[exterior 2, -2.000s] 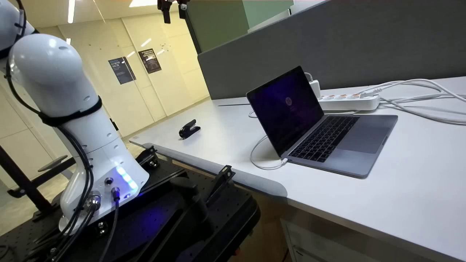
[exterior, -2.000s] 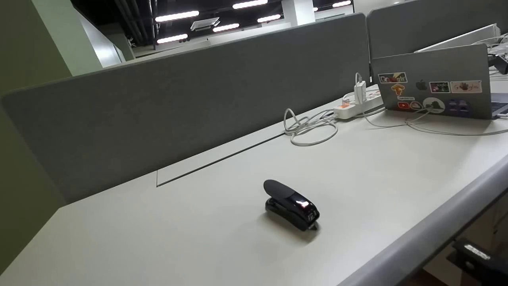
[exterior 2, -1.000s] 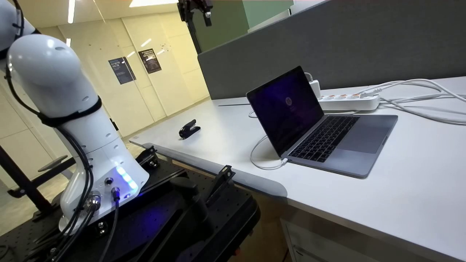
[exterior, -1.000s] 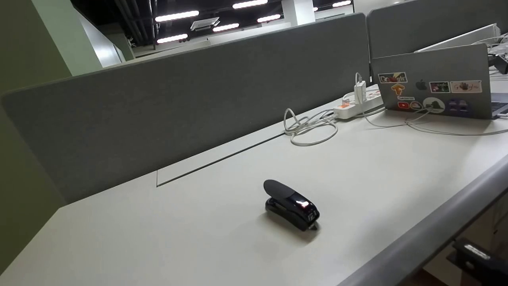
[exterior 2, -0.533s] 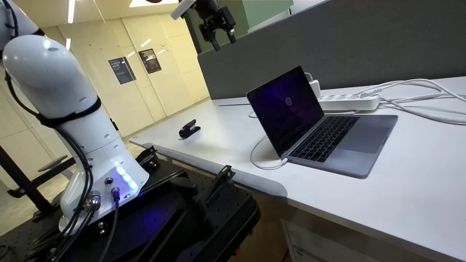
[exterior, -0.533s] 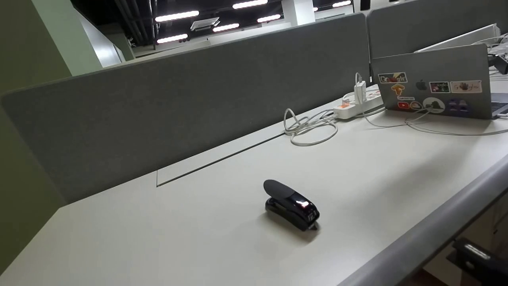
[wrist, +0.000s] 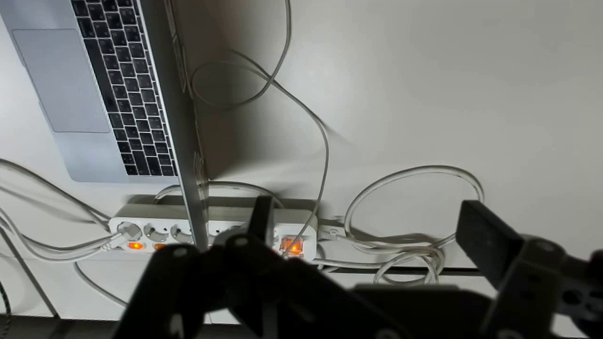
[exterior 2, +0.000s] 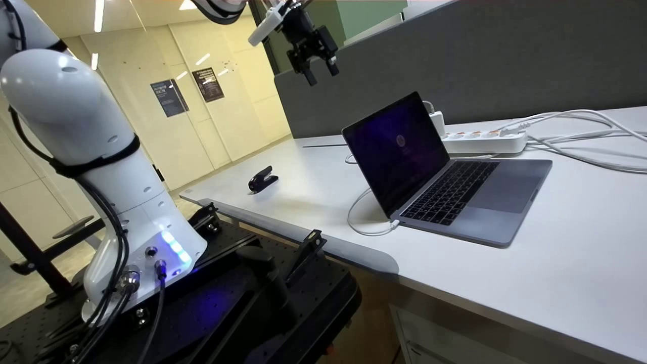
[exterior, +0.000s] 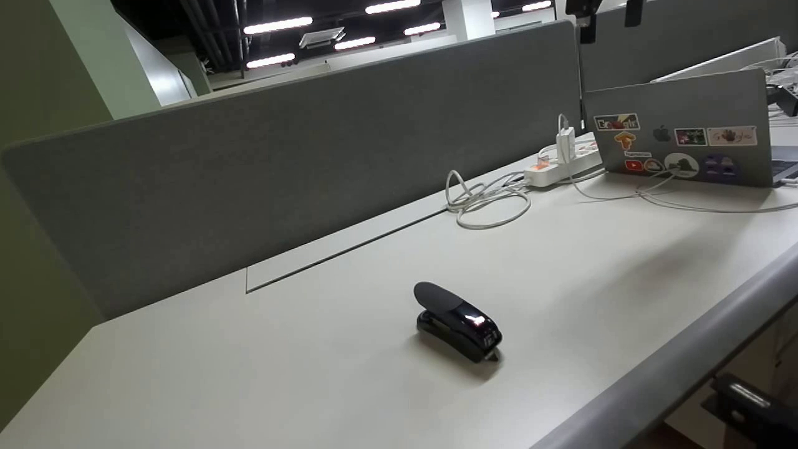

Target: Push the laptop screen closed

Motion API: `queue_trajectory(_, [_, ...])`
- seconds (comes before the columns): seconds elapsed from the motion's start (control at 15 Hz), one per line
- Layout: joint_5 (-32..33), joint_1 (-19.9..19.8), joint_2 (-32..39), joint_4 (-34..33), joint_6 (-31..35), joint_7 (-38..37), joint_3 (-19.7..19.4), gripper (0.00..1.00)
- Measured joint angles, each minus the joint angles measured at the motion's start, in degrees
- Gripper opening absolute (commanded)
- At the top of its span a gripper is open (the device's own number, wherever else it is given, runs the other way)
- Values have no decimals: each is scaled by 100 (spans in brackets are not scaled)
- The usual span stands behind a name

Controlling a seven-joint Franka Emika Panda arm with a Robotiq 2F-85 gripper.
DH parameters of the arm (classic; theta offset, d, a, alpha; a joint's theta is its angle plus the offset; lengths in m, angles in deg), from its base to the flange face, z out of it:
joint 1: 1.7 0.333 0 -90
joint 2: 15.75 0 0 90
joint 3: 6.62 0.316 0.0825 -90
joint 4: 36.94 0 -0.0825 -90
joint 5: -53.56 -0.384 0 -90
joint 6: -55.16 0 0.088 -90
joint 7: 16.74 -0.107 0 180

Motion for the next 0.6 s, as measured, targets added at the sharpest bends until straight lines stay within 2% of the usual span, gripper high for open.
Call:
queue_trajectory(0.27, [3, 78, 95, 3, -9, 189, -3, 100])
queue_trajectory(0.6, [197, 23, 663, 9, 189, 269, -114, 100])
